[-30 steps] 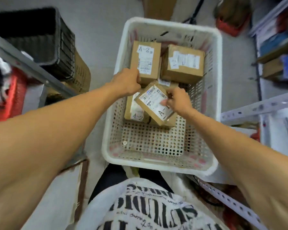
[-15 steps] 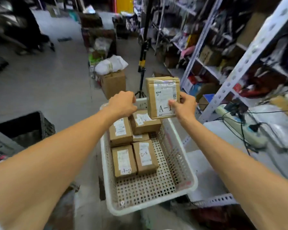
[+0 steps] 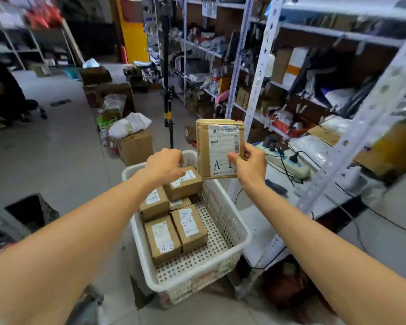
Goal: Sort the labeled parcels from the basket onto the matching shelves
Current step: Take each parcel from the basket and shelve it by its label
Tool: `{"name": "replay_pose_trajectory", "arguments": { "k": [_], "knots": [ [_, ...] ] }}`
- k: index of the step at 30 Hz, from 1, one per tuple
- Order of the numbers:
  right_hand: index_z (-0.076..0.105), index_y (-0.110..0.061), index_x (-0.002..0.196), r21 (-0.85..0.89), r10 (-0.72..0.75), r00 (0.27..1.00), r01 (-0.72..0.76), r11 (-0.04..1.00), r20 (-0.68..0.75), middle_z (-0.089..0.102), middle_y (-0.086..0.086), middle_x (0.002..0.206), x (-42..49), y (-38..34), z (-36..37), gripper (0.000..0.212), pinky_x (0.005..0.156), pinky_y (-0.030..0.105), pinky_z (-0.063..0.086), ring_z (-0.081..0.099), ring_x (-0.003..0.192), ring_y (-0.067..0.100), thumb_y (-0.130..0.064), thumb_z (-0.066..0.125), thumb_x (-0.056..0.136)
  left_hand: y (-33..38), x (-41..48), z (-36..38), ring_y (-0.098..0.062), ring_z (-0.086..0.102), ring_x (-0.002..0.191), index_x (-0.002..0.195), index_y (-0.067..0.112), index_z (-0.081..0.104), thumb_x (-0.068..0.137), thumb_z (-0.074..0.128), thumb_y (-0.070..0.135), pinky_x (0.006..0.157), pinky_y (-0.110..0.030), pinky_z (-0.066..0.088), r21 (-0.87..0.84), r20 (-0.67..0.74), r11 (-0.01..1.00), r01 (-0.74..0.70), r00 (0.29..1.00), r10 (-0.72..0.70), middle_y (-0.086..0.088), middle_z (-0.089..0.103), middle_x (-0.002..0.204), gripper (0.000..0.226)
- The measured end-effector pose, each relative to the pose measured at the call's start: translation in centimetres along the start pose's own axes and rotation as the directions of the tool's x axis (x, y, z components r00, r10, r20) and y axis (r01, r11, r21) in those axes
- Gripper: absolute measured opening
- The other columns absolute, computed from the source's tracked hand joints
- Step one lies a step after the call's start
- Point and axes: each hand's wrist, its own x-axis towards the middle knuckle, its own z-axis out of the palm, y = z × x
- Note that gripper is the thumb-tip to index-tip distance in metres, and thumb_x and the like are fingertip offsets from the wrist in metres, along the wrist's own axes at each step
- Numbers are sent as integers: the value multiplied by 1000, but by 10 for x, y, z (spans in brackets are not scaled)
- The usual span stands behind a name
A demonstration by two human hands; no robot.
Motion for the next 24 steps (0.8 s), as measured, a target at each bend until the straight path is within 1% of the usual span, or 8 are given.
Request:
{"name": "replay_pose_trajectory", "arguments": {
  "k": [3,8,12,14,17,18,20,24],
  "knots": [
    [69,-12,109,-4,-19,1000,19,1000,-3,72,1,103,-27,-2,-33,26,82,33,56,65,91,13,-10,69,83,29,-29,3,-27,62,93,110,18,58,86,63,29,81,-40,53,-2,-1,1000,-11,1000,11,-5,66,107,28],
    [68,-14,101,6,-30,999,30,1000,-31,72,1,99,-68,9,-99,19,80,42,57,67,90,17,-11,70,83,78,-76,18,-24,61,96,115,16,59,86,62,32,83,-39,53,70,37,993,-91,995,88,-5,64,110,33],
    [69,-15,100,-5,-30,997,30,1000,-69,72,0,96,-103,23,-152,17,79,43,57,68,89,19,-11,70,83,121,-102,31,-25,62,96,114,18,59,85,60,31,81,-37,54,106,37,984,-142,990,139,-5,65,109,31],
    [69,-15,100,5,-14,993,15,1000,-114,71,-3,93,-118,28,-179,18,80,33,57,67,89,17,-10,70,83,147,-112,36,-26,62,97,115,18,59,85,61,31,75,-32,50,126,46,976,-178,984,173,-5,64,109,32],
    [69,-10,101,-5,-15,983,14,1000,-183,69,-4,91,-135,35,-225,18,68,11,52,66,87,15,-8,70,83,190,-122,46,-28,60,98,112,18,59,83,64,30,75,-34,49,129,50,958,-257,966,252,-6,61,105,31],
    [69,-10,102,-7,-9,977,8,1000,-212,69,-3,92,-139,38,-242,19,69,13,53,66,87,14,-7,70,83,205,-123,50,-28,60,99,110,19,59,82,64,30,79,-35,51,110,55,953,-281,960,276,-5,62,106,31],
    [70,-12,104,-11,18,958,-22,1000,-287,72,-1,97,-146,45,-277,22,76,30,58,68,90,15,-9,71,82,238,-125,57,-28,60,102,110,23,59,80,64,31,84,-37,51,85,78,937,-339,940,333,-3,64,109,31],
    [70,-15,103,18,75,901,-74,997,-428,73,1,98,-155,60,-353,22,76,41,59,70,90,19,-7,71,82,313,-123,77,-28,60,98,110,24,58,80,64,31,75,-34,51,62,135,873,-483,871,472,-1,65,100,32]
  ]
}}
